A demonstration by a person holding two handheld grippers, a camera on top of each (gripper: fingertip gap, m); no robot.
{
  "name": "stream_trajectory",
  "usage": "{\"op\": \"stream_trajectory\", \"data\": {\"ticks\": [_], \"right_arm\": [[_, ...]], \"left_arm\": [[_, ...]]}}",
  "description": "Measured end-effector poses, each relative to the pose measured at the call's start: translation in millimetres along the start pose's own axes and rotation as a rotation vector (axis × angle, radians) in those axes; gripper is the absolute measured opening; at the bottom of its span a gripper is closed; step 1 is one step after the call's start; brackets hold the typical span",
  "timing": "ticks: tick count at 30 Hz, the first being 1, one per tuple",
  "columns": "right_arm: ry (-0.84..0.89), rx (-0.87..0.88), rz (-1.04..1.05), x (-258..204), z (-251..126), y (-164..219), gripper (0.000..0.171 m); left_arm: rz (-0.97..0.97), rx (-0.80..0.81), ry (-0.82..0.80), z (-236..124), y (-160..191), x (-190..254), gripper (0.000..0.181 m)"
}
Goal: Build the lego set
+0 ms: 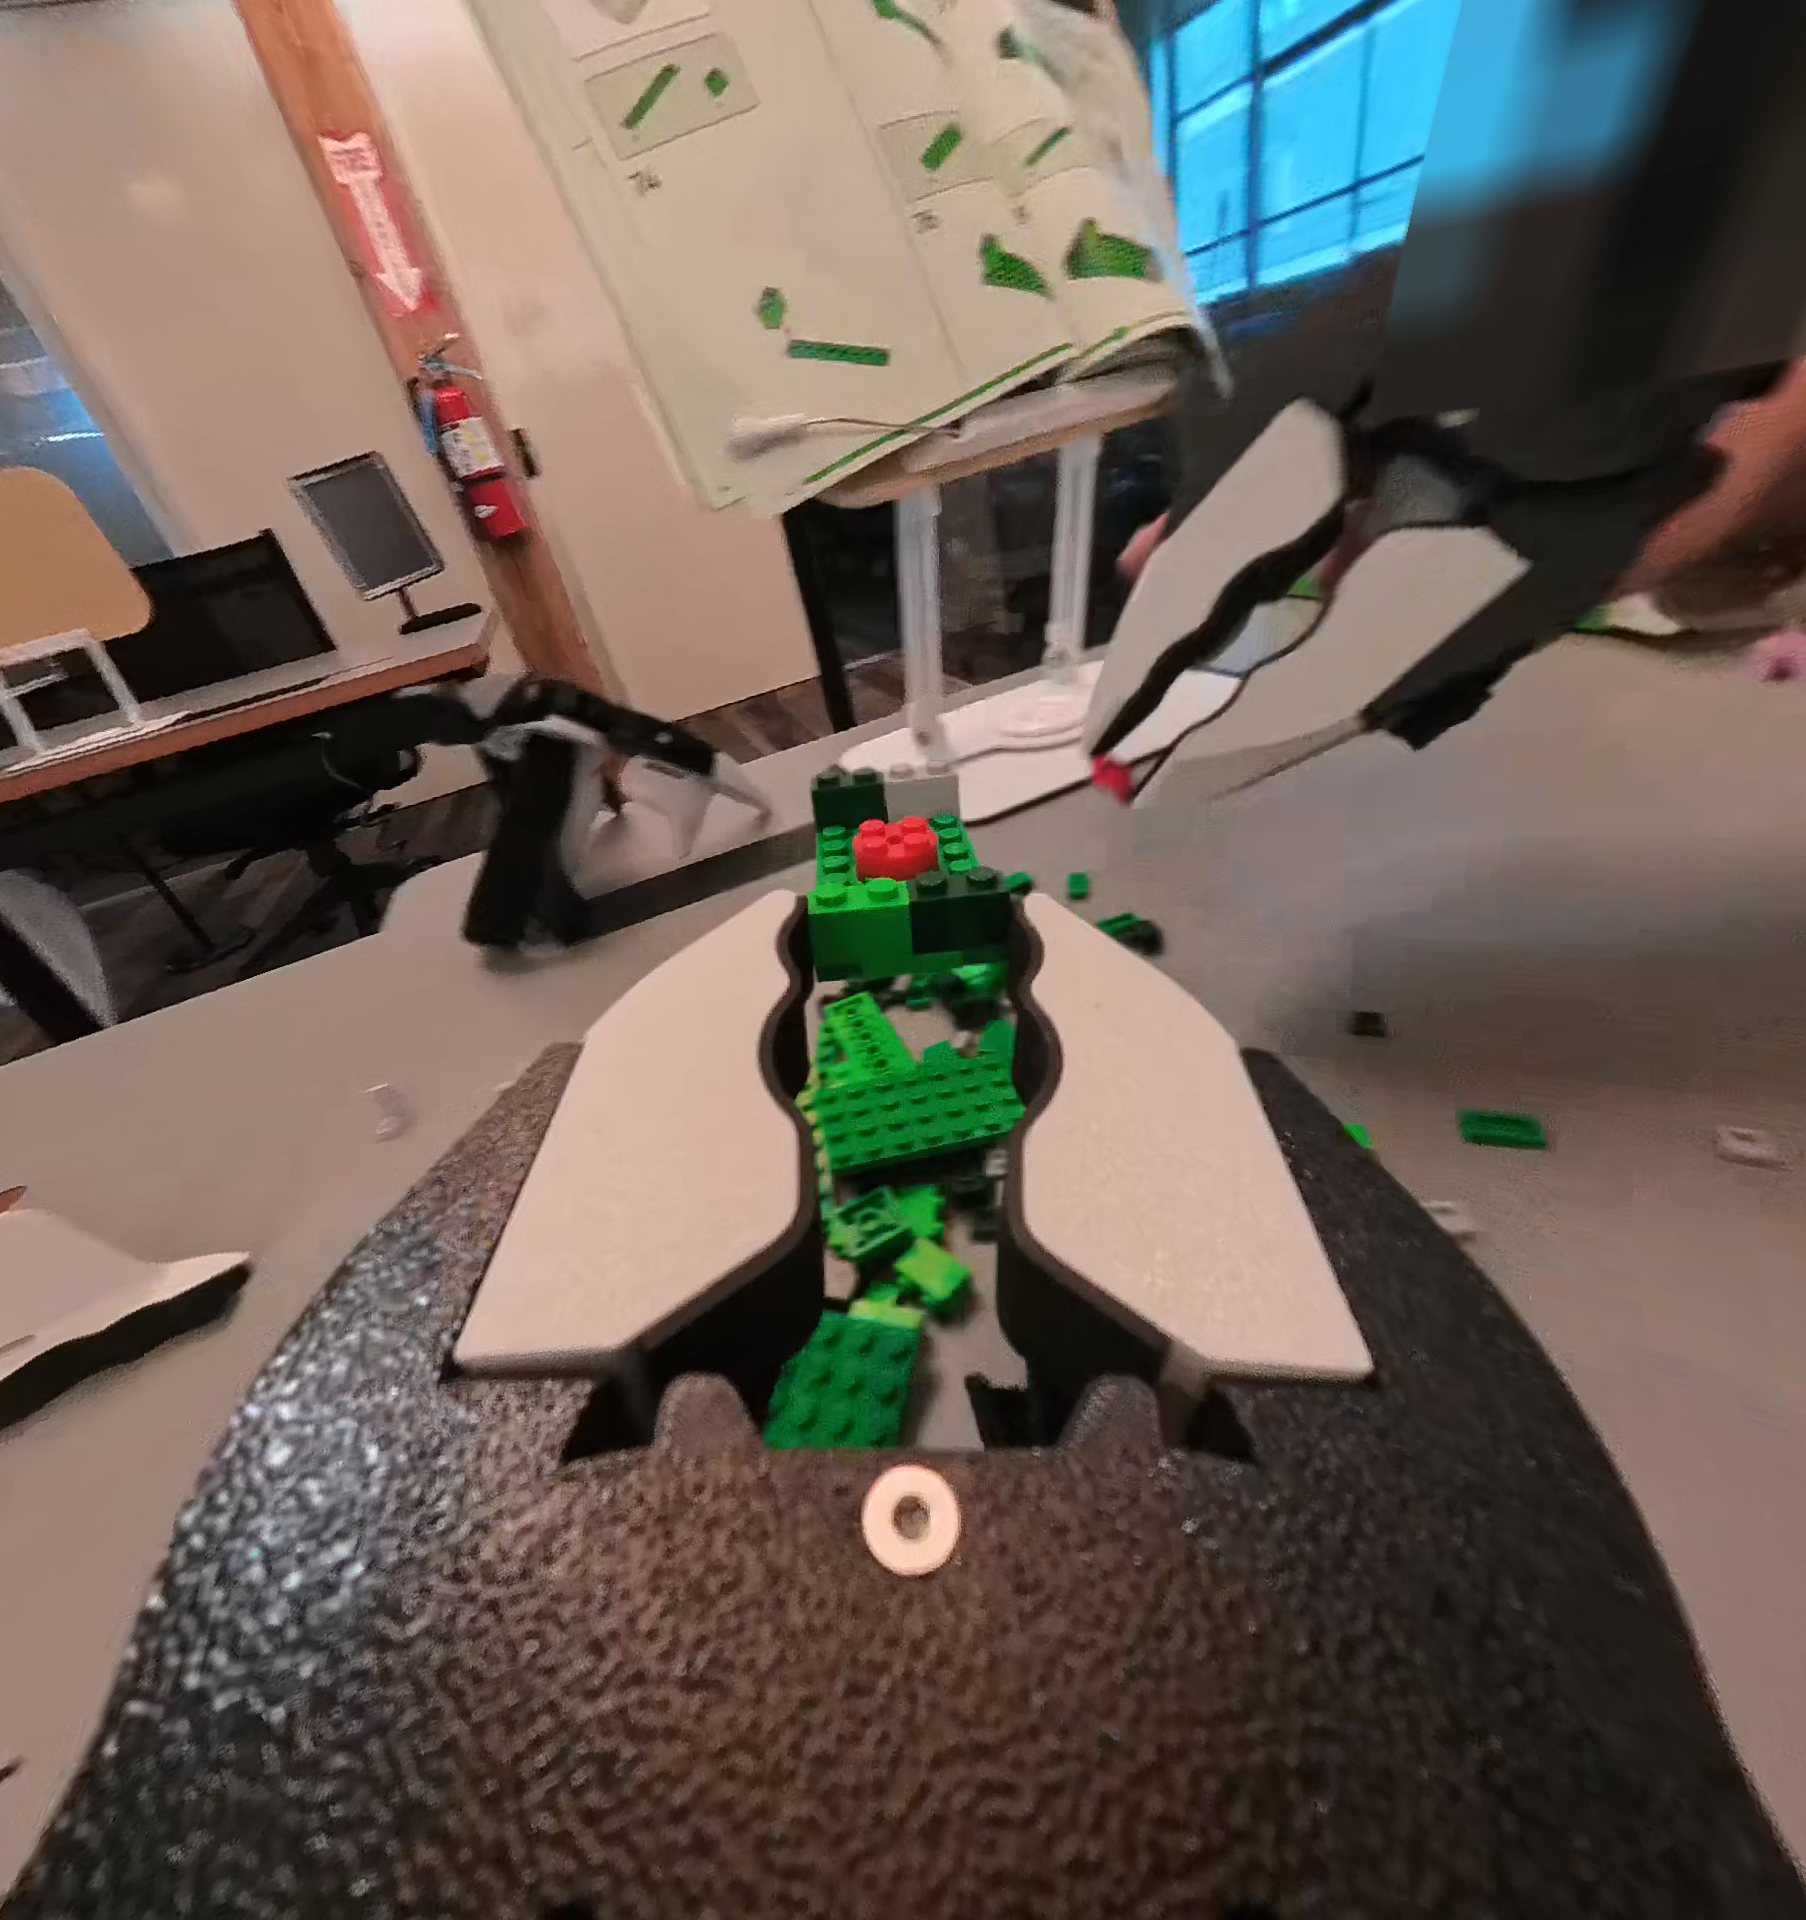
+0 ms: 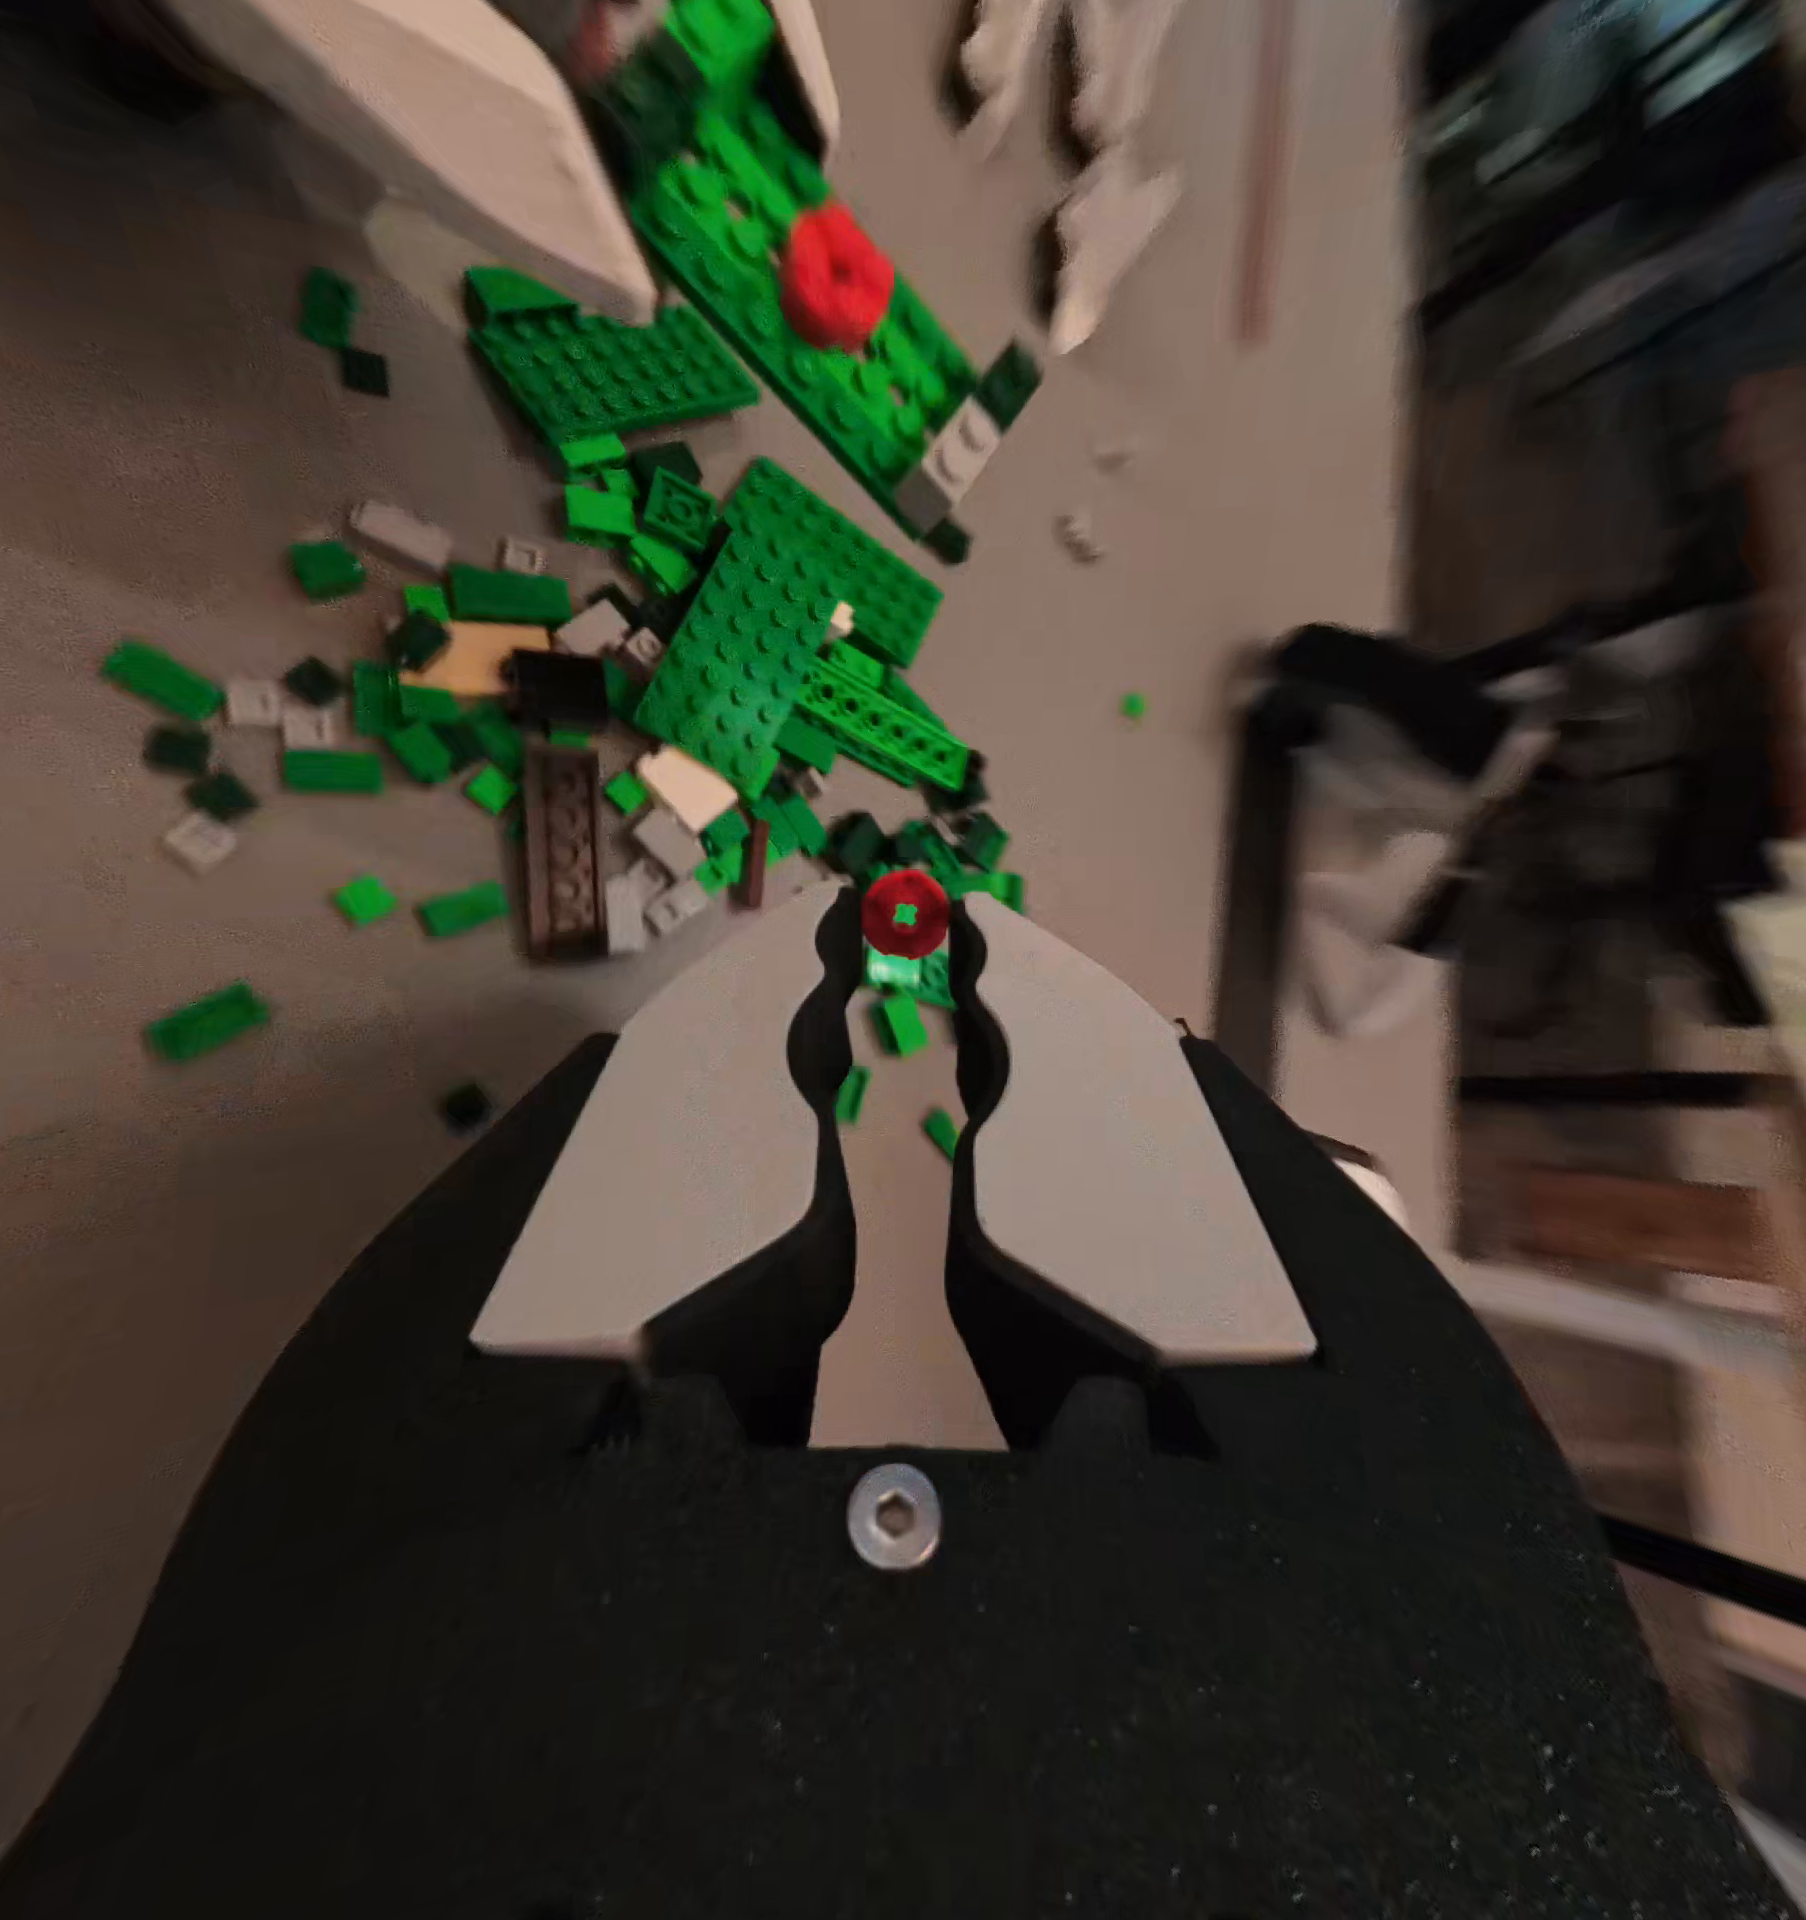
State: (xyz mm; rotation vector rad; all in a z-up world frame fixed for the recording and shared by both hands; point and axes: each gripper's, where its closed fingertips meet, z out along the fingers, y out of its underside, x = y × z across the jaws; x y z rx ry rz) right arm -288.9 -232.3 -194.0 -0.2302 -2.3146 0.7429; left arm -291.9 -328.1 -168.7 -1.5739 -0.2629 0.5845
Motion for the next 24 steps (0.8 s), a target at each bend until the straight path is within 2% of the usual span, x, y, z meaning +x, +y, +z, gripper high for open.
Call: {"op": "stream_trajectory", "data": {"ticks": [3,4,6,9,12,14,16,18,19,24], "right_arm": [[0.349,0.067,-0.134,-16.6,-64.3,10.8,0.015],[0.42,0.064,-0.186,-28.8,-83.0,18.2,0.015],[0.501,-0.051,-0.3,-54.6,-112.5,44.1,0.015],[0.446,-0.245,-0.465,-98.9,-139.0,79.4,0.015],[0.328,-0.345,-0.489,-131.7,-153.4,93.8,0.018],[0.266,-0.321,-0.431,-147.6,-160.6,90.6,0.04],[0.237,-0.292,-0.34,-154.3,-170.8,90.6,0.046],[0.245,-0.238,-0.246,-152.3,-181.2,93.0,0.042],[0.197,-0.205,-0.158,-157.3,-183.1,96.1,0.033],[-0.203,-0.049,0.382,-195.5,-183.2,96.3,0.021]], "left_arm": [[0.002,0.011,0.102,2.2,-5.0,29.9,0.035],[-0.001,0.014,0.137,2.5,-7.1,41.3,0.035],[-0.003,0.031,0.212,1.2,-13.6,66.7,0.035],[0.038,0.05,0.284,2.1,-20.4,103.1,0.035],[0.027,0.071,0.304,9.8,-27.1,131.8,0.035],[0.055,0.091,0.299,14.0,-31.2,149.1,0.035],[0.111,0.105,0.258,18.3,-33.9,159.3,0.035],[0.086,0.133,0.232,22.0,-41.0,165.5,0.035],[0.052,0.141,0.229,24.4,-43.5,168.5,0.035],[0.042,0.131,0.207,41.2,-44.3,182.2,0.035]]}}
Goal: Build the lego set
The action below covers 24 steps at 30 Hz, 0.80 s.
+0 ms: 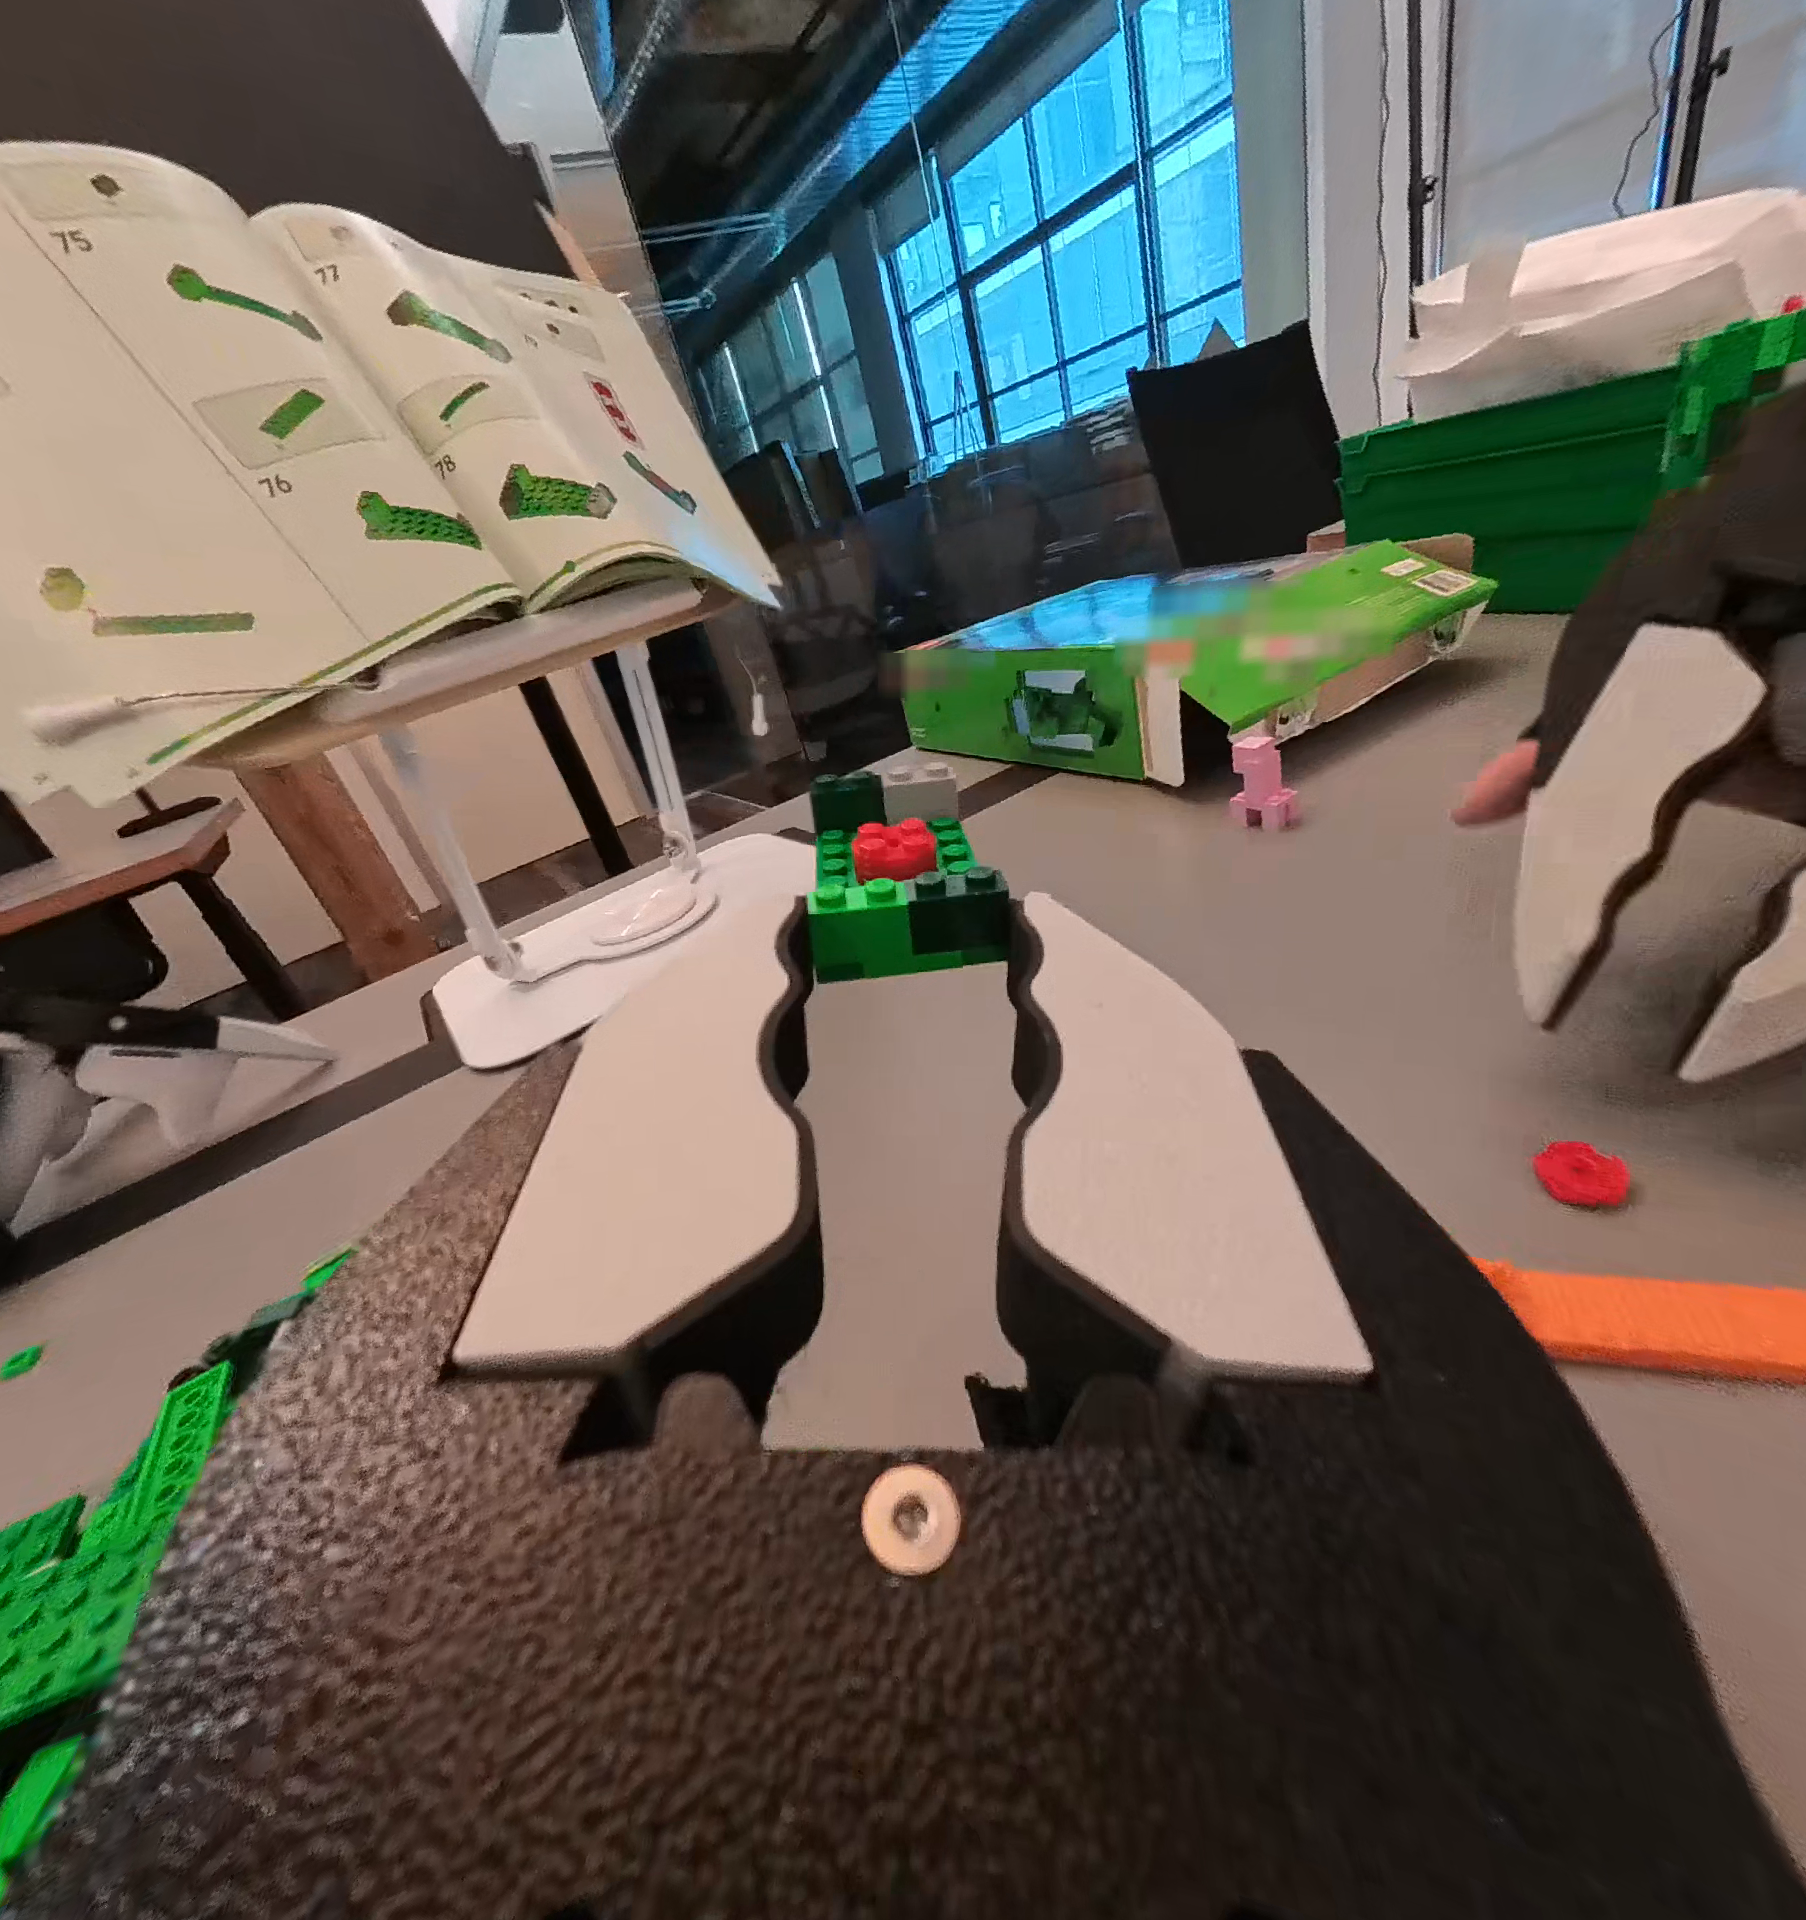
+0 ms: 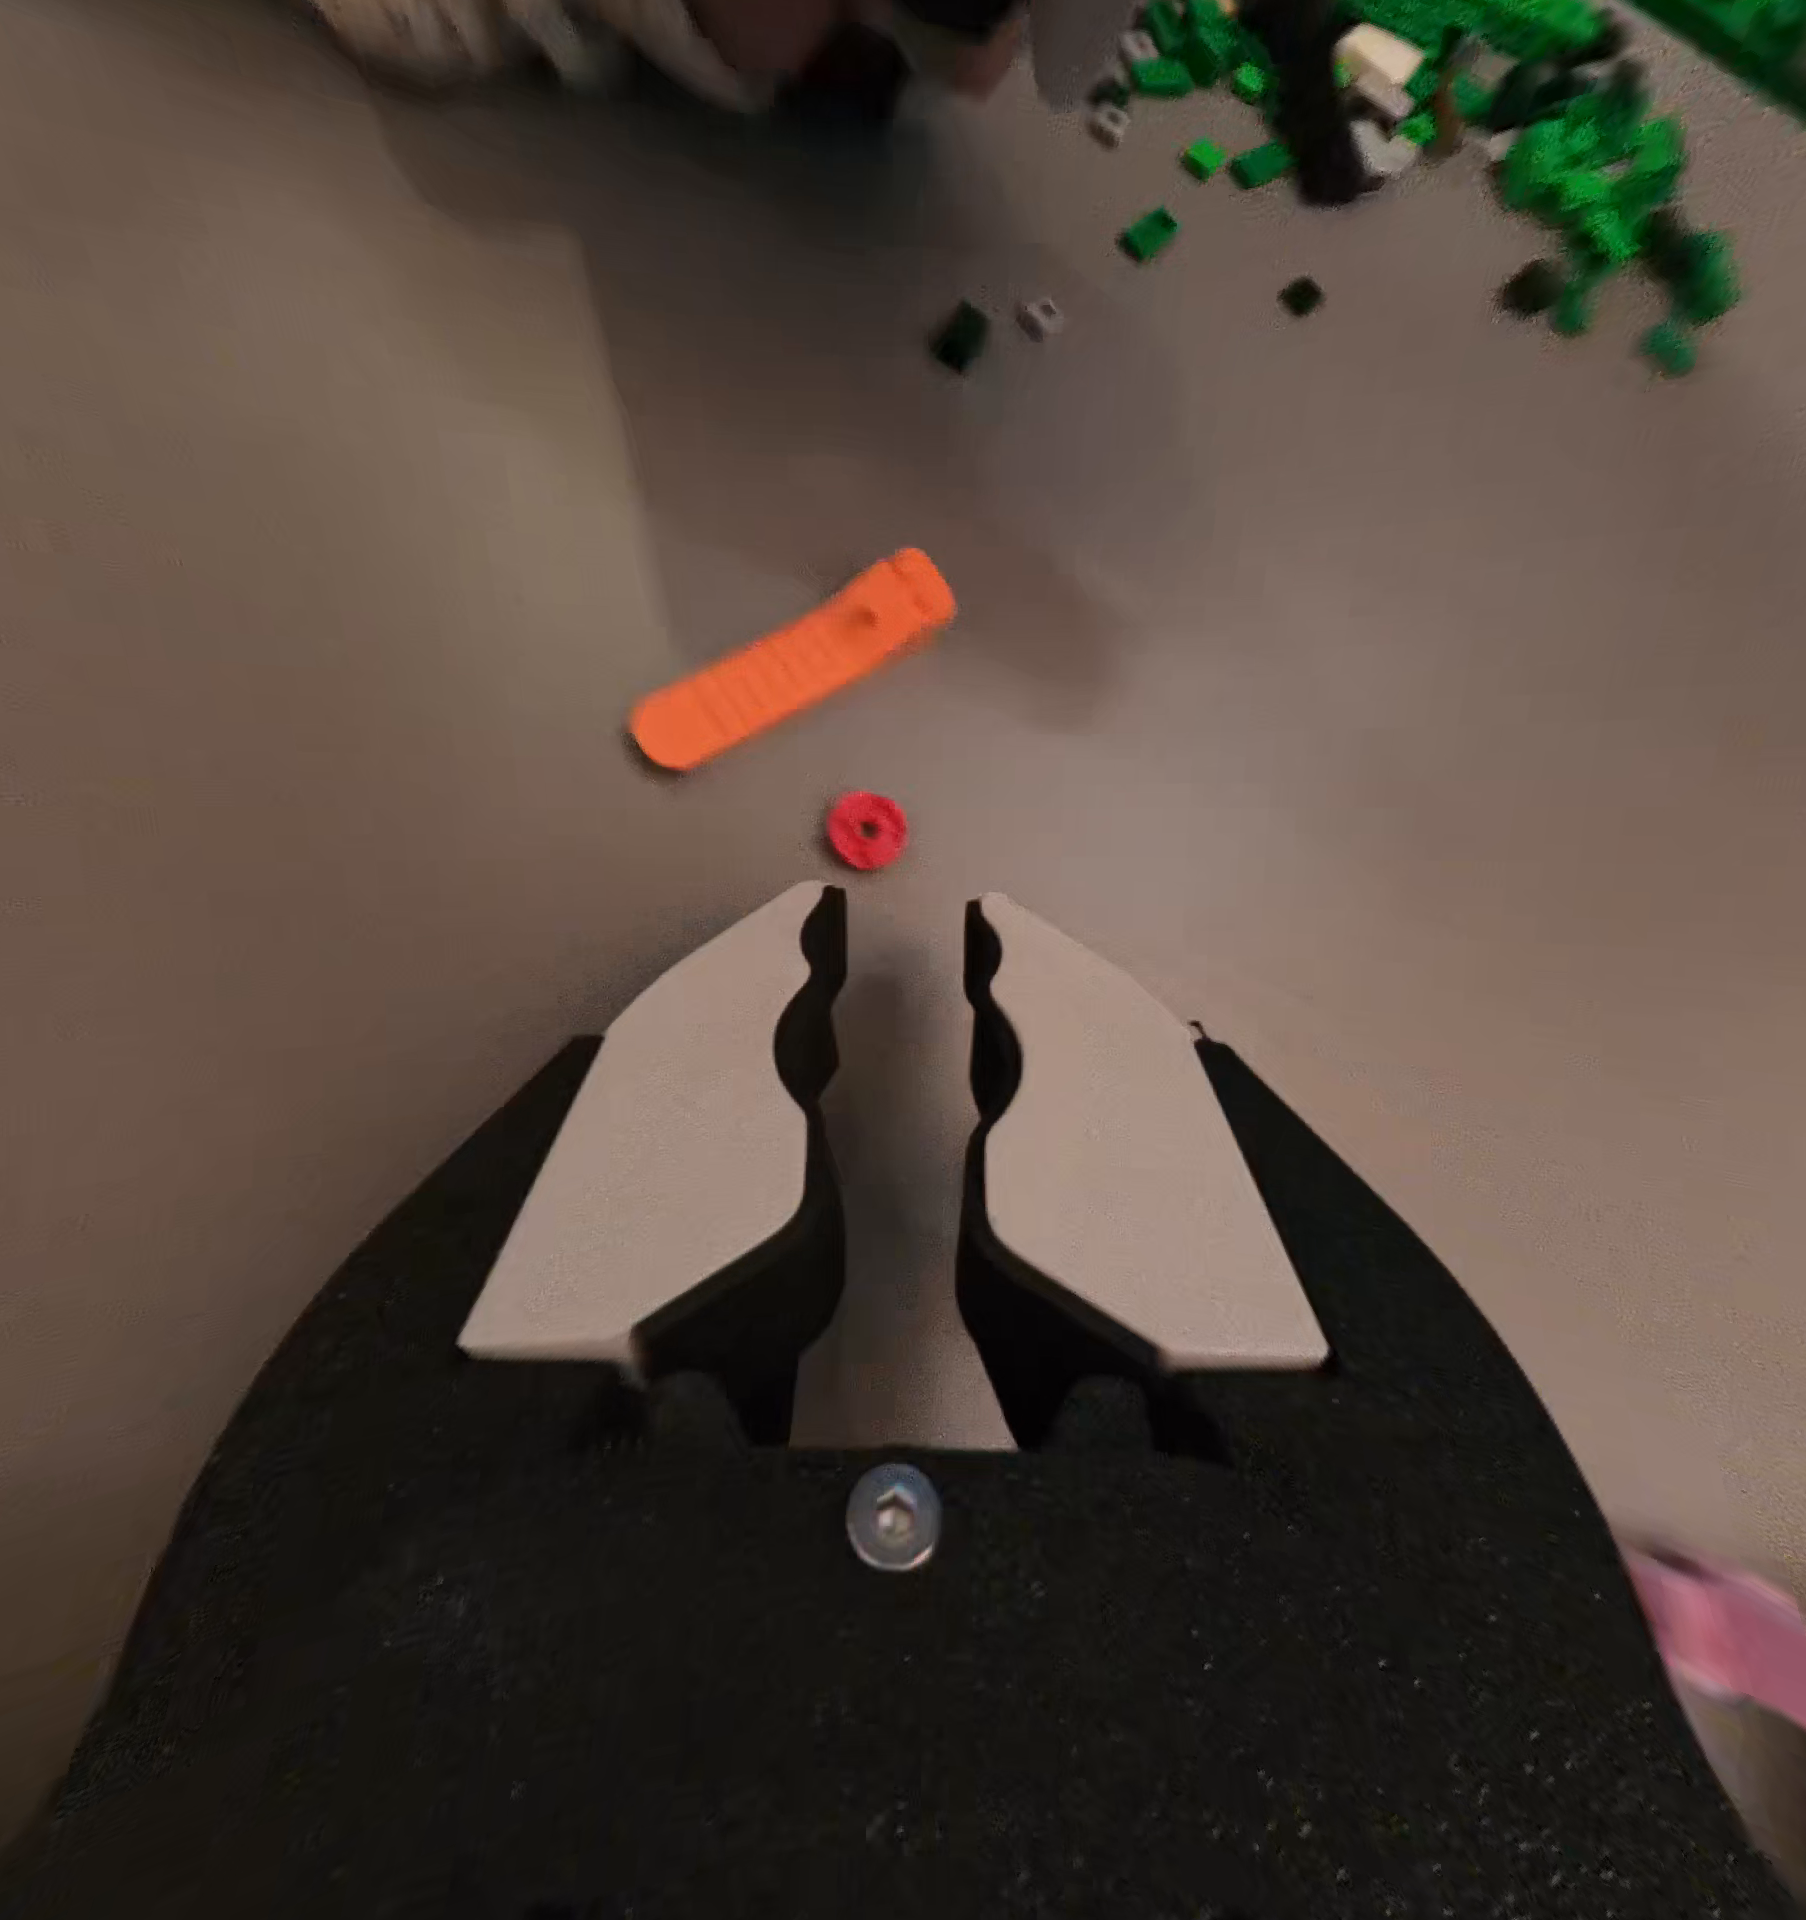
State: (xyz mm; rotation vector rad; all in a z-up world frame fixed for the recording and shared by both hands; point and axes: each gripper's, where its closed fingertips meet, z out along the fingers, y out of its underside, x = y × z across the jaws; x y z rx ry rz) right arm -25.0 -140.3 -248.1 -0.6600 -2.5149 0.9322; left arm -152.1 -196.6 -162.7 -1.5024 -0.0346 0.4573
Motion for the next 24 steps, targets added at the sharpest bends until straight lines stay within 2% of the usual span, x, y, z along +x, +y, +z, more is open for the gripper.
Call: {"op": "stream_trajectory", "data": {"ticks": [4,8,13,15,17,21,24], "right_arm": [[-0.093,0.117,0.079,-7.8,9.1,-15.9,0.017],[-0.085,-0.005,0.039,-8.3,19.5,-4.2,0.018],[-0.084,-0.046,0.133,-5.8,24.1,-1.1,0.022],[-0.087,-0.068,0.156,-6.7,27.5,-1.7,0.015],[-0.078,-0.109,0.141,-6.5,26.9,-1.2,0.014],[-0.081,-0.293,0.123,-6.8,5.9,14.2,0.014],[-0.135,-0.614,0.169,-13.2,-30.1,48.5,0.014]], "left_arm": [[0.018,-0.004,0.036,7.0,0.2,10.0,0.035],[0.036,0.003,0.099,6.2,-0.7,20.9,0.035],[0.054,0.003,0.143,6.0,-0.5,28.0,0.035],[0.065,0.004,0.156,5.1,-0.6,30.4,0.035],[0.075,0.005,0.17,4.2,-0.9,33.4,0.035],[0.101,0.016,0.188,0.7,-2.8,37.6,0.035],[0.101,0.024,0.184,-1.3,-4.9,36.6,0.035]]}}
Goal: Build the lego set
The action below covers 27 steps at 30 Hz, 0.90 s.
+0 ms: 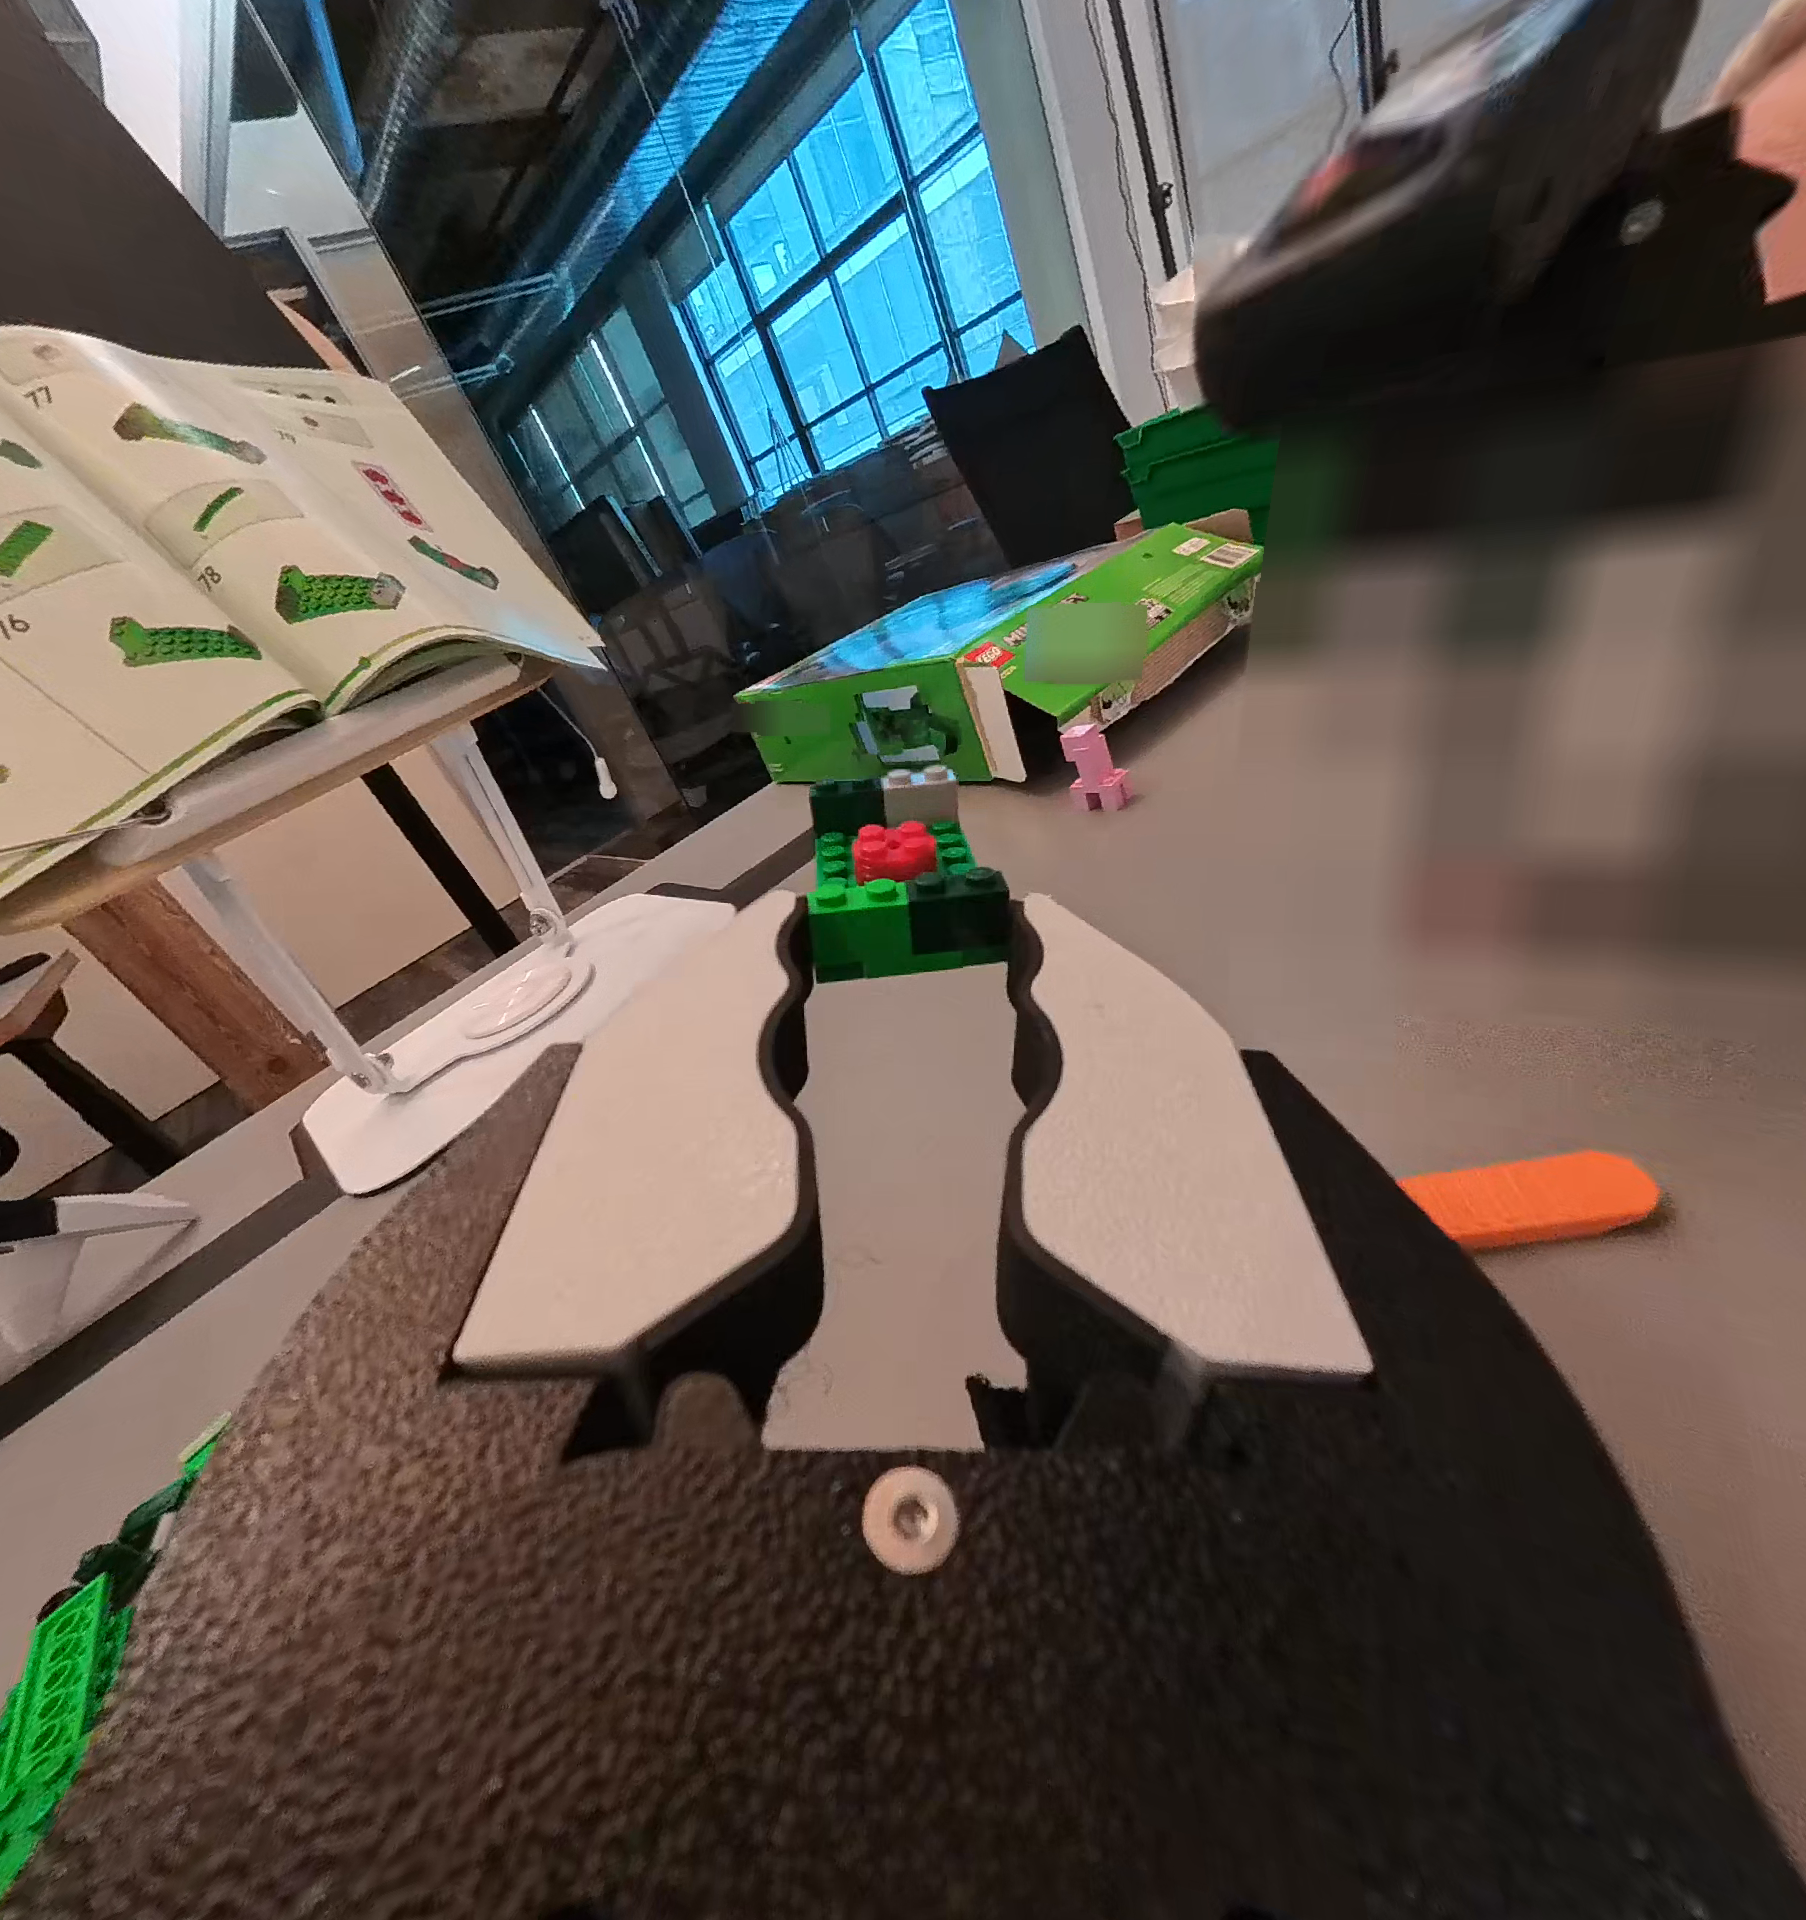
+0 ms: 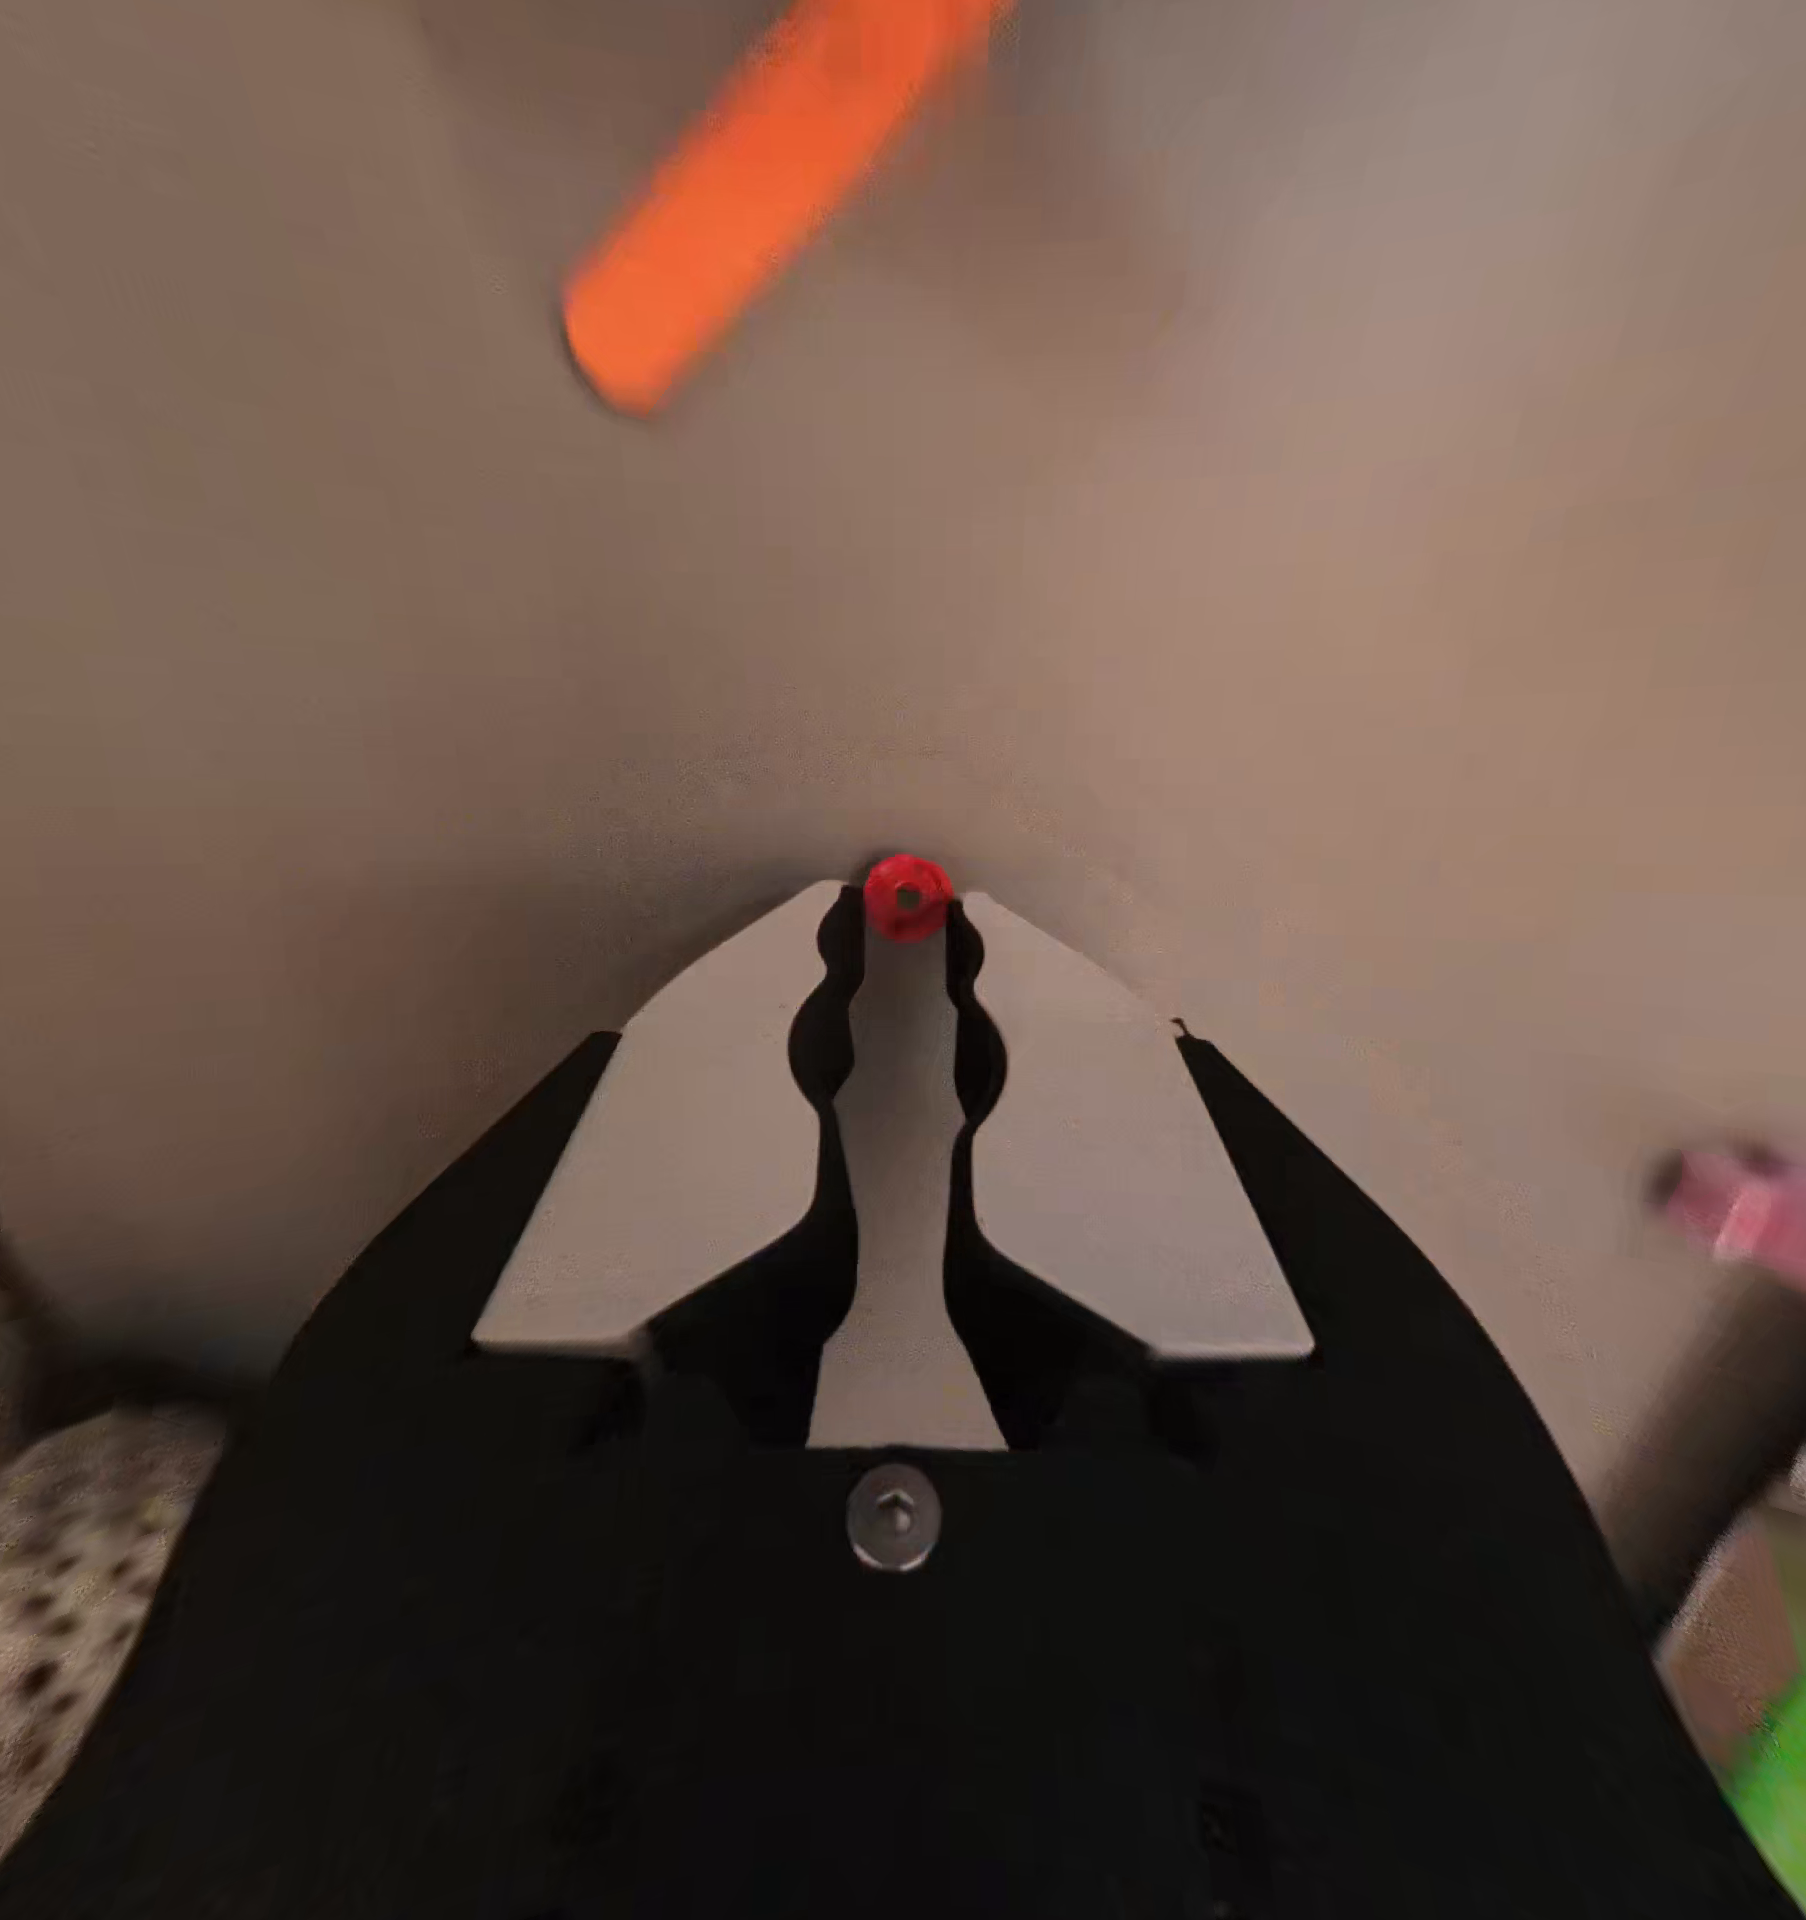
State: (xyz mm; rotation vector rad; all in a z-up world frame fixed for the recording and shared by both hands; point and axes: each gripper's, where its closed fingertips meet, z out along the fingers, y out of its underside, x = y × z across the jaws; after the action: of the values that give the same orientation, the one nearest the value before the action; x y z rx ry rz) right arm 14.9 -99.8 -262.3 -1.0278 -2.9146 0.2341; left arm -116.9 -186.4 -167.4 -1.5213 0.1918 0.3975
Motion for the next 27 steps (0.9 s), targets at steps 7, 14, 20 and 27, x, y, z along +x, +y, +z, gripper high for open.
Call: {"op": "stream_trajectory", "data": {"ticks": [7,14,20,27], "right_arm": [[-0.238,-0.731,0.268,-30.2,-24.4,101.4,0.014],[-0.33,-0.855,0.315,-32.0,-18.1,106.7,0.015],[-0.251,-0.712,0.275,-19.8,-8.8,89.9,0.014],[0.089,0.009,0.263,-2.6,-28.5,52.3,0.033]], "left_arm": [[0.002,0.031,-0.037,-4.4,-6.4,-8.4,0.035],[-0.006,0.03,-0.06,-8.2,-6.1,-16.9,0.035],[-0.01,0.024,-0.051,-8.4,-4.4,-15.9,0.035],[-0.042,0.042,0.017,-9.9,-11.8,0.3,0.035]]}}
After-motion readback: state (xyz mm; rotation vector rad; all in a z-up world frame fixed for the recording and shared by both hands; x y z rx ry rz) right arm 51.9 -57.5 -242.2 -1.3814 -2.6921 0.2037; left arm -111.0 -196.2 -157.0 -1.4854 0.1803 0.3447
